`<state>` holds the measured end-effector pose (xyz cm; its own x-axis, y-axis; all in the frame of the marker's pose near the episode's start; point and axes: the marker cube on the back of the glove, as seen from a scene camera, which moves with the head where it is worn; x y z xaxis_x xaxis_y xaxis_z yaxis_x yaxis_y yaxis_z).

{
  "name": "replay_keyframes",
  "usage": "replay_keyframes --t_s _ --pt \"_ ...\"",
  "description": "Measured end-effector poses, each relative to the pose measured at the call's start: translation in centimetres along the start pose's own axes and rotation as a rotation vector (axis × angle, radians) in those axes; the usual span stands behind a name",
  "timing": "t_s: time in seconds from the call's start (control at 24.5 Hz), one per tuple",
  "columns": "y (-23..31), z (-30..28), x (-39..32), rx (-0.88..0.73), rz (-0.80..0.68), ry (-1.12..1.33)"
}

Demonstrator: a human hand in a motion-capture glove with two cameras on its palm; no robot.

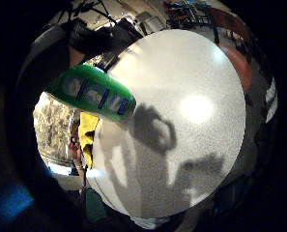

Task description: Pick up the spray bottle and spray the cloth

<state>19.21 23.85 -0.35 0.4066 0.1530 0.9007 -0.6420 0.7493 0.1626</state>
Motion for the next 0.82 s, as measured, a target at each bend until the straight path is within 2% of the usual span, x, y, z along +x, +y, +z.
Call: replay_keyframes --t_s 0.82 --pt "-2.5 1.2 -0.3 -0.121 0.021 0.060"
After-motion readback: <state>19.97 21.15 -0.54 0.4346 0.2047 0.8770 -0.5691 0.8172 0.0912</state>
